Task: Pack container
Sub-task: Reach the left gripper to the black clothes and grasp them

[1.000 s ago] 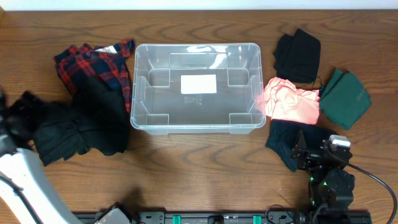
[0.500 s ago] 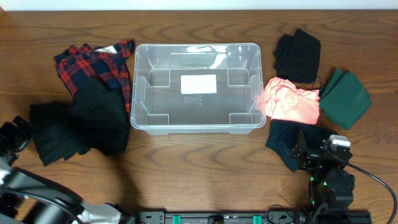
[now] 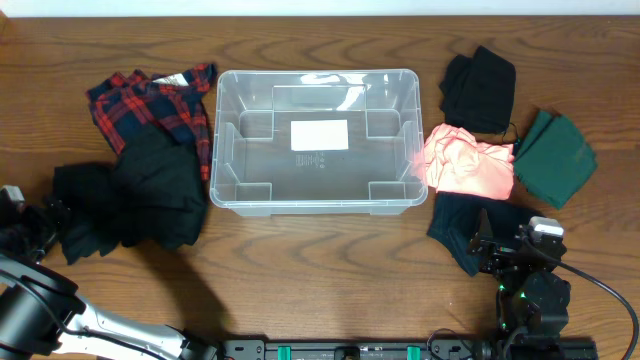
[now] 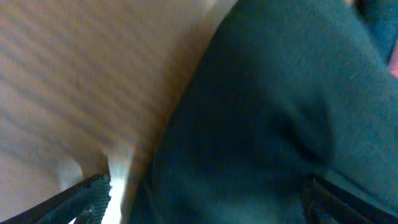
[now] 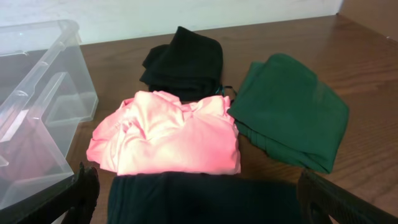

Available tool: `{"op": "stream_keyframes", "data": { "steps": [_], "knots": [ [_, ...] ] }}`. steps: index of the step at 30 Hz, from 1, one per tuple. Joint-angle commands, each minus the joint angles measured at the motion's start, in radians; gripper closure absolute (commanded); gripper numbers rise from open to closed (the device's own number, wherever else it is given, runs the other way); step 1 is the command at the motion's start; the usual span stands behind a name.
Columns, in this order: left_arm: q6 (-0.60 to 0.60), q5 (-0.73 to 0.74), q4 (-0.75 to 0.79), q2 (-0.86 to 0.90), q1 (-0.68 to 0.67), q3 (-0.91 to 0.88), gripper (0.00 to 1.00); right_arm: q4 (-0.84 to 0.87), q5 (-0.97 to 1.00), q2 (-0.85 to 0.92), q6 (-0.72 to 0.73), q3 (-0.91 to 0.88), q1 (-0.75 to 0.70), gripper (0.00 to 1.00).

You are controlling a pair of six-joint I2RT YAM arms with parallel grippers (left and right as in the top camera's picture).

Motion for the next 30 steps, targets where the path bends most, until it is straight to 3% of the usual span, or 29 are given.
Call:
{"op": "stream_keyframes", "data": {
  "steps": [1, 12, 21, 29, 30],
  "knots": [
    [0.029, 0.048, 0.028, 0.028, -0.001, 0.01, 0.02, -0.001, 0.0, -0.005, -0.014, -0.003, 0.007, 0.01],
    [0.029, 0.176, 0.048, 0.031, -0.023, 0.009, 0.08, -0.001, 0.0, -0.005, -0.014, -0.003, 0.007, 0.01],
    [0.116, 0.17, 0.016, 0.031, -0.096, -0.008, 0.09, -0.001, 0.0, -0.005, -0.014, -0.003, 0.007, 0.01],
    [0.084, 0.142, 0.008, 0.051, -0.118, -0.019, 0.11, -0.001, 0.0, -0.005, -0.014, -0.003, 0.007, 0.01],
    [0.084, 0.142, 0.009, 0.051, -0.118, -0.019, 0.2, -0.001, 0.0, -0.005, -0.014, -0.003, 0.007, 0.01]
  ]
}}
